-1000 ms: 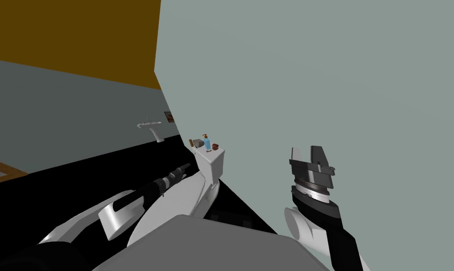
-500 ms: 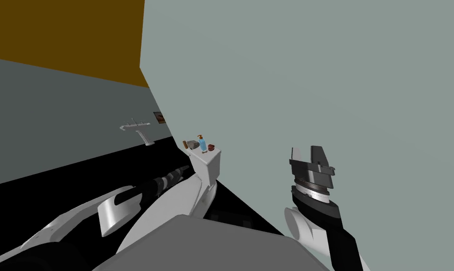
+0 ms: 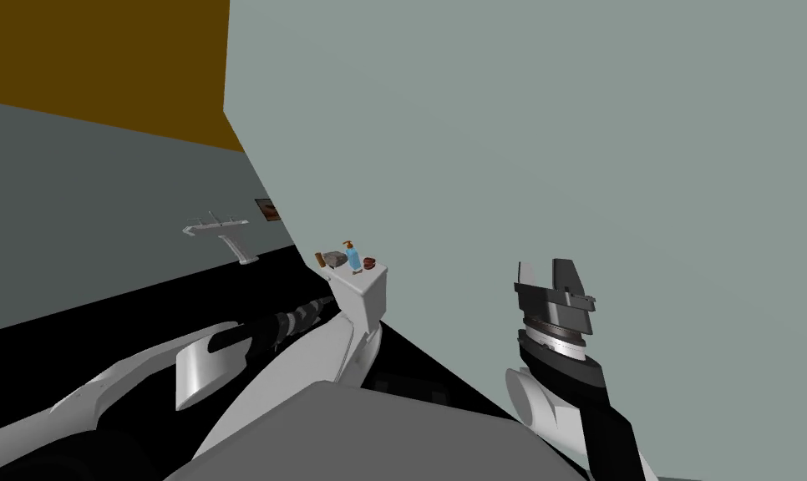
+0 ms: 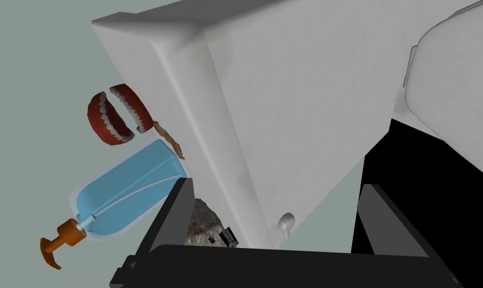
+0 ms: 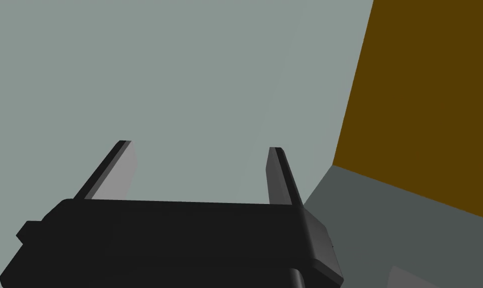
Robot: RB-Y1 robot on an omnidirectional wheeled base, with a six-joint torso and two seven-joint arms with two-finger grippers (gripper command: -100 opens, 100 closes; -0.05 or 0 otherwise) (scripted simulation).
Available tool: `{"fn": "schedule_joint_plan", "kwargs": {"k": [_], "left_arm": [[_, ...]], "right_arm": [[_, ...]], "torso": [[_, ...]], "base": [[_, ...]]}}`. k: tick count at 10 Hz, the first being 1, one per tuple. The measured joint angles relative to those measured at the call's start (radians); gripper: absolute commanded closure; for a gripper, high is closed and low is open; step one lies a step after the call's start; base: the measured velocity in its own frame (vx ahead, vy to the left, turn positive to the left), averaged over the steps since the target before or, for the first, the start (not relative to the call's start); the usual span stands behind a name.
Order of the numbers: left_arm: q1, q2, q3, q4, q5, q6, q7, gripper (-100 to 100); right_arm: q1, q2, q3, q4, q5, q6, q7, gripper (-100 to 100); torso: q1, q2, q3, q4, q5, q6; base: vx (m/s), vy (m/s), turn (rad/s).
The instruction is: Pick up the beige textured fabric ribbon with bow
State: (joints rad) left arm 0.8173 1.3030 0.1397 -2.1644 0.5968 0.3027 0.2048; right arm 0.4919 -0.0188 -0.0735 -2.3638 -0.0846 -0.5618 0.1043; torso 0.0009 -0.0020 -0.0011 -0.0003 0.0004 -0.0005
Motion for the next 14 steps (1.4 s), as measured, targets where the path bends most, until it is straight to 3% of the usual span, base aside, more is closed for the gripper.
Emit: {"fn": "schedule_joint_plan", "kwargs": {"k": [14], "left_arm": [[0.039, 0.401, -0.007, 0.077, 0.171, 0.124, 0.025, -100]], "right_arm": [[0.000, 0.000, 0.000, 0.000, 0.000, 0.000, 0.000, 0]], "torso": [[0.000, -0.001, -0.001, 0.000, 0.000, -0.001]], "base": [[0.011, 0.005, -0.139]]}}
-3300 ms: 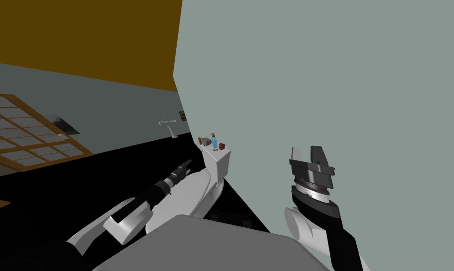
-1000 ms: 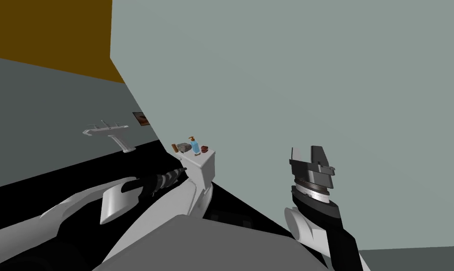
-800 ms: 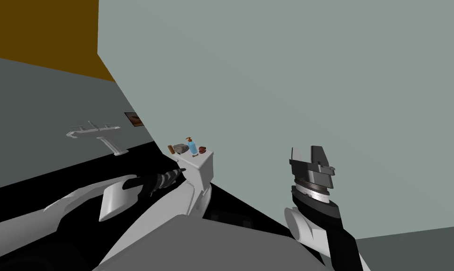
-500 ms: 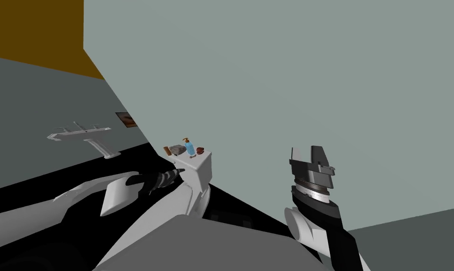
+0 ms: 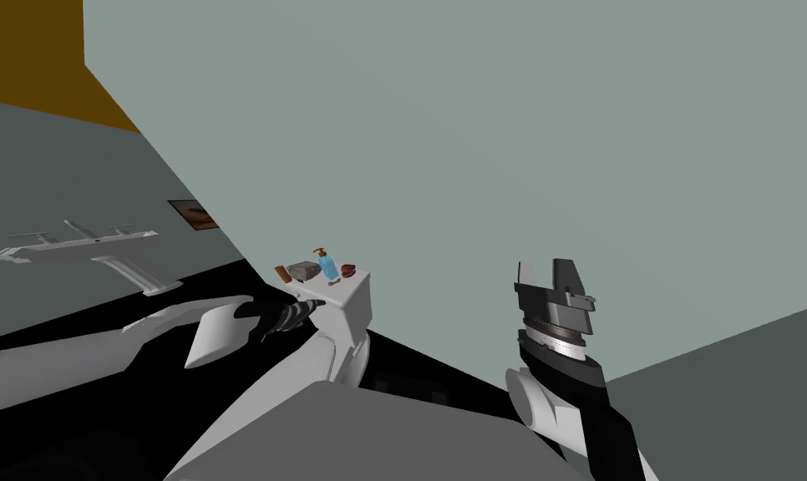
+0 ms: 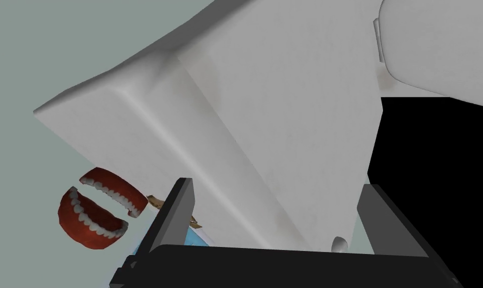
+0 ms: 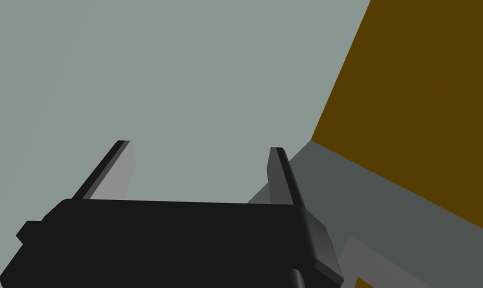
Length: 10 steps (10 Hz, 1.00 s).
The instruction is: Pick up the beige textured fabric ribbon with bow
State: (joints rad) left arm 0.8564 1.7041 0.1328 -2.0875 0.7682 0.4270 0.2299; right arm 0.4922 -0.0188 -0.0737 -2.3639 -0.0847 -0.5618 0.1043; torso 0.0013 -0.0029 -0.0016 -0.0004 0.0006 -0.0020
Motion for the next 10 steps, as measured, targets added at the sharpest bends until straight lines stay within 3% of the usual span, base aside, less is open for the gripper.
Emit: {"fn": "schedule_joint_plan", "kwargs": {"k": [1, 4, 6, 8, 10], "left_arm": [[0.029, 0.029, 0.023, 0.005, 0.021, 0.011, -0.002, -100], [0.032, 0.120, 0.017, 0.027, 0.062, 0.034, -0.001, -100], [0.023, 0.190, -0.004, 0.043, 0.081, 0.045, 0.013, -100], [0.037, 0.239, 0.008, 0.056, 0.114, 0.065, -0.004, -100], [0.033, 0.284, 0.000, 0.067, 0.136, 0.078, -0.004, -100]], "right_arm": [[0.000, 0.000, 0.000, 0.000, 0.000, 0.000, 0.000, 0], [0.000, 0.000, 0.000, 0.000, 0.000, 0.000, 0.000, 0], [0.000, 0.000, 0.000, 0.000, 0.000, 0.000, 0.000, 0], [0.000, 0.000, 0.000, 0.000, 0.000, 0.000, 0.000, 0], [0.000, 0.000, 0.000, 0.000, 0.000, 0.000, 0.000, 0]], "torso": [[0.000, 0.000, 0.000, 0.000, 0.000, 0.000], [0.000, -0.001, 0.000, 0.000, 0.000, 0.000], [0.000, -0.001, 0.000, 0.000, 0.000, 0.000], [0.000, -0.001, 0.000, 0.000, 0.000, 0.000], [0.000, 0.000, 0.000, 0.000, 0.000, -0.001]], "base": [[0.021, 0.015, -0.104], [0.023, 0.010, -0.136], [0.023, 0.011, -0.143], [0.023, 0.013, -0.100], [0.021, 0.017, -0.098]]}}
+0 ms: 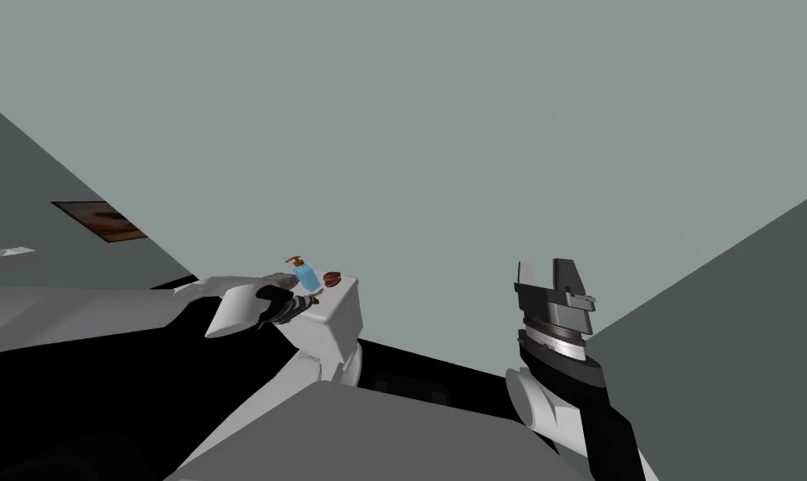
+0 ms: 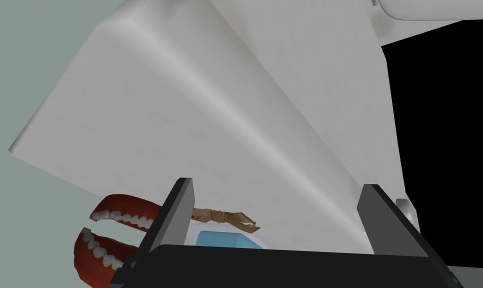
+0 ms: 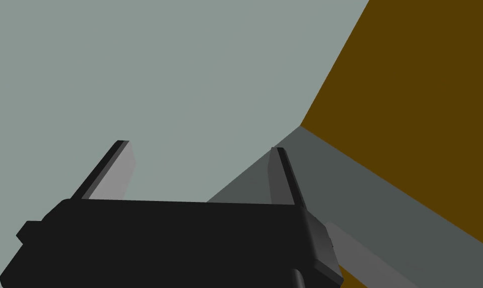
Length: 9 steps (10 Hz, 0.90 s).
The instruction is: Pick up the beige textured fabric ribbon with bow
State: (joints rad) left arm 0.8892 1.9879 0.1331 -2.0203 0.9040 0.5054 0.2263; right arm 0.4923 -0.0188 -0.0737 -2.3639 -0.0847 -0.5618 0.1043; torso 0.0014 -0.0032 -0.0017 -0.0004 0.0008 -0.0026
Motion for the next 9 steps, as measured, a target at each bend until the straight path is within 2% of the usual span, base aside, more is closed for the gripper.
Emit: {"fn": "schedule_joint_plan", "kwargs": {"k": [5, 7, 8, 9], "left_arm": [[0.038, 0.155, 0.008, 0.043, 0.050, 0.015, 0.016, -100], [0.020, 0.198, -0.010, 0.062, 0.088, 0.023, -0.005, -100], [0.019, 0.200, -0.011, 0.062, 0.089, 0.024, -0.006, 0], [0.020, 0.200, -0.011, 0.062, 0.089, 0.024, -0.006, -100]], "right_arm": [[0.000, 0.000, 0.000, 0.000, 0.000, 0.000, 0.000, 0], [0.000, 0.000, 0.000, 0.000, 0.000, 0.000, 0.000, 0], [0.000, 0.000, 0.000, 0.000, 0.000, 0.000, 0.000, 0], [0.000, 0.000, 0.000, 0.000, 0.000, 0.000, 0.000, 0]], "torso": [[0.000, -0.001, -0.001, 0.000, 0.000, 0.000], [0.000, -0.001, 0.000, 0.000, 0.000, 0.000], [0.000, 0.000, 0.000, 0.000, 0.000, -0.001], [-0.001, 0.001, 0.001, 0.000, 0.000, -0.001]], "base": [[0.028, 0.018, -0.106], [0.021, 0.011, -0.048], [0.000, 0.000, 0.000], [0.020, -0.020, -0.083]]}}
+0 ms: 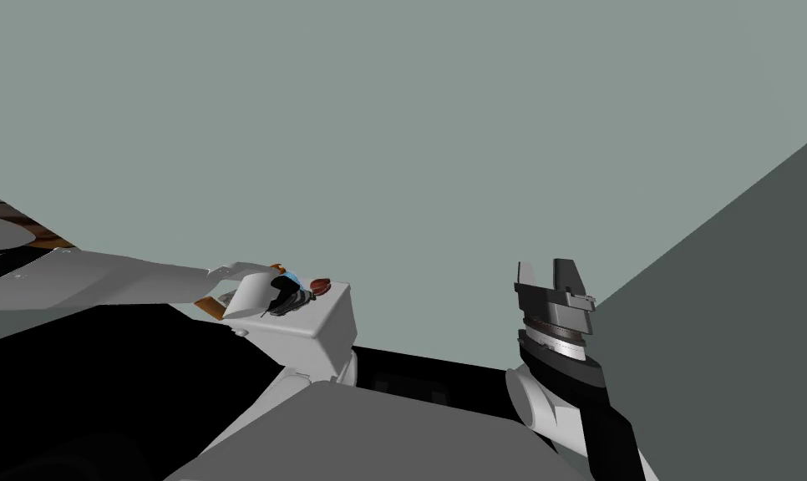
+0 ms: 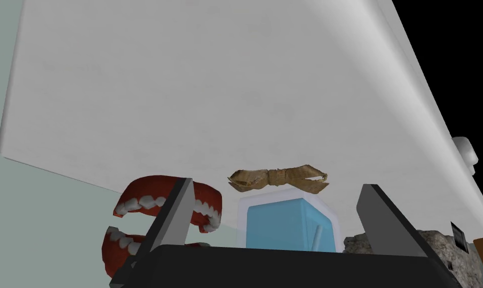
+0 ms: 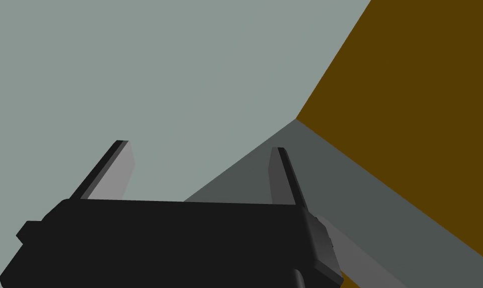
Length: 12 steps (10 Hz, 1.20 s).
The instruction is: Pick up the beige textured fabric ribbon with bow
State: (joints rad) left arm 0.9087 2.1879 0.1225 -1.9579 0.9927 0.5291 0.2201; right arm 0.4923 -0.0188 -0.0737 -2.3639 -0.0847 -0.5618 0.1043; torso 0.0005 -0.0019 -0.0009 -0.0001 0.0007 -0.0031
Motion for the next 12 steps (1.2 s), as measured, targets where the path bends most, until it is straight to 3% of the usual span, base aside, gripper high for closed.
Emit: {"fn": "schedule_joint_plan", "kwargs": {"k": [3, 5, 6, 10, 11, 12], "left_arm": [[0.012, -0.063, -0.032, 0.037, -0.033, -0.028, -0.027, -100], [0.041, -0.092, -0.029, 0.051, -0.067, -0.040, -0.022, -100], [0.045, -0.093, -0.028, 0.053, -0.069, -0.043, -0.020, 100], [0.045, -0.093, -0.030, 0.054, -0.069, -0.041, -0.020, 100], [0.045, -0.093, -0.030, 0.054, -0.069, -0.041, -0.020, 0], [0.045, -0.093, -0.030, 0.054, -0.069, -0.041, -0.020, 100]], "right_arm": [[0.000, 0.000, 0.000, 0.000, 0.000, 0.000, 0.000, 0], [0.000, 0.000, 0.000, 0.000, 0.000, 0.000, 0.000, 0], [0.000, 0.000, 0.000, 0.000, 0.000, 0.000, 0.000, 0], [0.000, 0.000, 0.000, 0.000, 0.000, 0.000, 0.000, 0], [0.000, 0.000, 0.000, 0.000, 0.000, 0.000, 0.000, 0], [0.000, 0.000, 0.000, 0.000, 0.000, 0.000, 0.000, 0]], "torso": [[-0.002, -0.002, -0.001, 0.000, 0.000, 0.000], [-0.001, -0.001, -0.001, 0.000, 0.000, 0.000], [-0.001, -0.001, -0.001, 0.000, 0.000, 0.000], [-0.001, -0.001, -0.001, 0.000, 0.001, 0.002], [-0.001, -0.001, -0.001, 0.000, 0.001, 0.002], [-0.001, -0.001, -0.001, 0.000, 0.001, 0.002]], "base": [[0.035, -0.031, -0.081], [0.024, -0.014, -0.037], [0.001, 0.000, 0.016], [0.000, 0.000, 0.000], [0.000, 0.000, 0.000], [-0.026, 0.027, 0.118]]}}
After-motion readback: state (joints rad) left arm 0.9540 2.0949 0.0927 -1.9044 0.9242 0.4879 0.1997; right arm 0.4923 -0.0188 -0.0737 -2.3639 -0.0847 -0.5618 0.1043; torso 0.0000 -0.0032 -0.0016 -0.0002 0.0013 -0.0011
